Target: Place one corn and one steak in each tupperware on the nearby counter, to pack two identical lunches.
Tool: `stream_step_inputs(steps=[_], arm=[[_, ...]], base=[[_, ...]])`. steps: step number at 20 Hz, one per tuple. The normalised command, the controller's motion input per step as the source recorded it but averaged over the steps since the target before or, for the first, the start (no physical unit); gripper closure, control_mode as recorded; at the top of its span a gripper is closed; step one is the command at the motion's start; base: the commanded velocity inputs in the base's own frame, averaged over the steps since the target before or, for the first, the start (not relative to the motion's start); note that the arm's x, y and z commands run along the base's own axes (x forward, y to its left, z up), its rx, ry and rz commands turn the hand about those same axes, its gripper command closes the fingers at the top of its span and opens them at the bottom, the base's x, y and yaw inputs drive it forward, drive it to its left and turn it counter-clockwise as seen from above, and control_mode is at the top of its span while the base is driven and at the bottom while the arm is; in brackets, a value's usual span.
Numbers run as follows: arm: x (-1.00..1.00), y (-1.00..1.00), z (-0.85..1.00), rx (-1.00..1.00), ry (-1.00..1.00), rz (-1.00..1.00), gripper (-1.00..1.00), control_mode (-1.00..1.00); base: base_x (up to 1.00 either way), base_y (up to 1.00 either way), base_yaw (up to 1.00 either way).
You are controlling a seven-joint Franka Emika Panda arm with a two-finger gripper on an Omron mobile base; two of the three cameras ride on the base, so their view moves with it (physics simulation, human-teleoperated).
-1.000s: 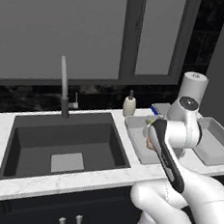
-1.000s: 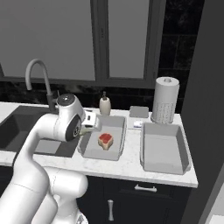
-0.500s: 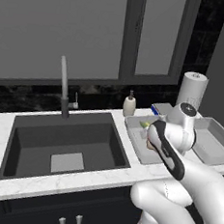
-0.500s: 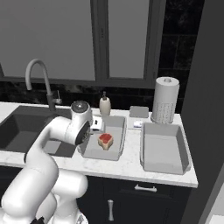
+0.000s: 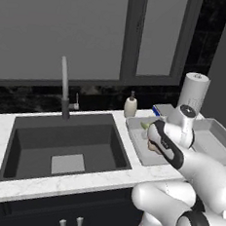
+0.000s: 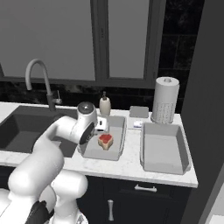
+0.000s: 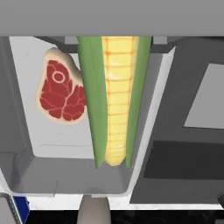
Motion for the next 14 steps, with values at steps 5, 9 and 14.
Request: stream_step_inputs(steps=[5, 9, 14], arm=[[0.0, 0.0, -0.36, 0.0, 0.0, 0.0, 1.0, -1.0], [0.0, 0.09, -0.28, 0.0, 0.0, 0.0, 1.0, -1.0], [0.03, 0.06, -0.13, 0.0, 0.0, 0.0, 1.0, -1.0]], base=[[0.0, 0.0, 0.0], [0.0, 0.0, 0.0], [0.0, 0.0, 0.0]])
